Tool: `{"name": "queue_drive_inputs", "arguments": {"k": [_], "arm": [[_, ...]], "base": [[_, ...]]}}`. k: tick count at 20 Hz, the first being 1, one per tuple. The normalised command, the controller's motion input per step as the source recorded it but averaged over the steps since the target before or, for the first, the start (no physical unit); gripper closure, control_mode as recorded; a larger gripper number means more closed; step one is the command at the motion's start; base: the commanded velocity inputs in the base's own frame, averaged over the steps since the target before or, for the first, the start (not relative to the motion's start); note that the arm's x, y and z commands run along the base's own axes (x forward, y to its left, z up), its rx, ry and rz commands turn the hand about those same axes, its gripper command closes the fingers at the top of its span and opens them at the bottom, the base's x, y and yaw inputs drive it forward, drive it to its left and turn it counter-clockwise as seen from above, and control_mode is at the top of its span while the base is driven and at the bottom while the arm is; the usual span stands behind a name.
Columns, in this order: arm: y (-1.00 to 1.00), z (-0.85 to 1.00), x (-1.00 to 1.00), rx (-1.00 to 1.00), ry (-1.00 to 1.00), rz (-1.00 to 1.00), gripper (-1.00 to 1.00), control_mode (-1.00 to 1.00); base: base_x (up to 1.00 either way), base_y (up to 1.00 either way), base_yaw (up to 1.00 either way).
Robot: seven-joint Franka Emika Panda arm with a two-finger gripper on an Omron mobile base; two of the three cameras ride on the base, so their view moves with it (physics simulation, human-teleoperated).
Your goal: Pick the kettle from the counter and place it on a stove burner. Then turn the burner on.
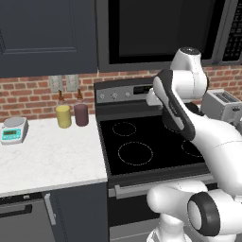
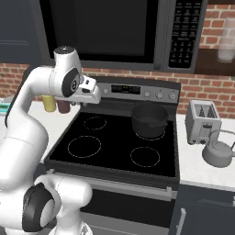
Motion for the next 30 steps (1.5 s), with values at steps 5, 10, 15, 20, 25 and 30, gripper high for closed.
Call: {"name": "queue_drive_inputs", "arguments": {"k": [5, 10, 15, 20, 25, 30], "arm": [[-0.33, 0.00, -0.52, 0.01, -0.06, -0.05, -1.00, -1.00], [-0.98, -0.01, -0.99, 0.11, -0.02, -0.30, -1.00, -1.00], [-1.00, 0.00, -0.79, 0.11, 0.00, -0.43, -1.00, -1.00], [-1.00, 0.00, -0.54, 0.10, 0.00, -0.48, -1.00, -1.00], [-1.00, -0.01, -0.27, 0.07, 0.00, -0.51, -1.00, -1.00], [-1.00, 0.00, -0.06, 0.10, -0.02, -0.49, -1.00, -1.00]], "base": [[0.00, 0.00, 0.00], [0.00, 0.00, 0.00], [0.00, 0.00, 0.00], [0.00, 0.00, 0.00], [0.00, 0.00, 0.00], [0.00, 0.00, 0.00]]}}
